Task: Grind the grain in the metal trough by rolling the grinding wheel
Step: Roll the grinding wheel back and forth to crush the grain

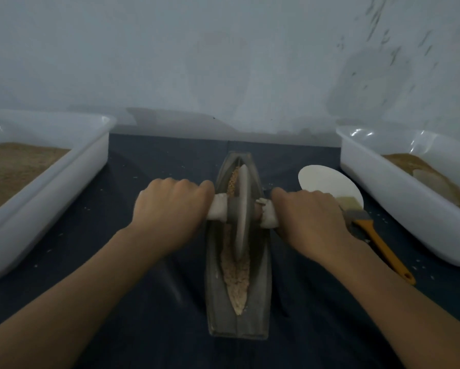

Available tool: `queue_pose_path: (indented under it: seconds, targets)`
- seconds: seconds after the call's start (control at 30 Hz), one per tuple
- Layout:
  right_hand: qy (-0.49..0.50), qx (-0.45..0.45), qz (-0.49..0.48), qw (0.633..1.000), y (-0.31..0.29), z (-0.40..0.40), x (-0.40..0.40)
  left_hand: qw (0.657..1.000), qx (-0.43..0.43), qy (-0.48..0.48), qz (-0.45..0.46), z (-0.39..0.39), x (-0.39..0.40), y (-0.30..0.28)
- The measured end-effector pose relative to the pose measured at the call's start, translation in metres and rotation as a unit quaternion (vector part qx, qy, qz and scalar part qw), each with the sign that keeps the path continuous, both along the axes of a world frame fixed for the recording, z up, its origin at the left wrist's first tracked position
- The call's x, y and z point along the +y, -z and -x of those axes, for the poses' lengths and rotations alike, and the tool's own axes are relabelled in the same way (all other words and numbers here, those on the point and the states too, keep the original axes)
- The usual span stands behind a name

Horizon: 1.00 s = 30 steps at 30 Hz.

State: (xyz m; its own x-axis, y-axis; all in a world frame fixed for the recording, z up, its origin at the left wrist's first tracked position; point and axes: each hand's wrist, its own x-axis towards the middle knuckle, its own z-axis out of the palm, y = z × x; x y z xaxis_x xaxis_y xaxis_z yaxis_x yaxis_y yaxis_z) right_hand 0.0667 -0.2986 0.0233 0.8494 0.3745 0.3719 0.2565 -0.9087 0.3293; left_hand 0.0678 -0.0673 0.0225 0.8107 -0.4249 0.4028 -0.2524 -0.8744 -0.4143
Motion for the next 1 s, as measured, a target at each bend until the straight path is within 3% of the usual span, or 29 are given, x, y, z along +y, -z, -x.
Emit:
queue_pose_path:
  seconds: [0.23,0.37,0.53,0.87,1.0]
  targets:
    - [-0.007,-0.022,-0.008,1.0,-0.008,-0.053,0.007,0.998,-0.003,-0.024,0.061,-0.042,-0.007,0.001]
    - [-0.026,0.015,-0.014,0.999,-0.007,-0.016,0.001,0.999,0.012,0.009,0.041,-0.018,0.0,-0.001]
    - [-0.074,-0.009,-0.003,0.997,-0.006,0.035,-0.006,0.998,0.032,0.047,0.015,0.027,0.009,-0.008]
    - [-0.007,-0.02,-0.015,1.0,-0.004,-0.052,0.007,0.998,-0.019,-0.019,0.049,-0.045,-0.006,0.002]
    - [-0.022,-0.008,0.003,1.0,-0.013,-0.036,0.008,0.998,-0.003,-0.012,0.067,-0.032,-0.002,0.001]
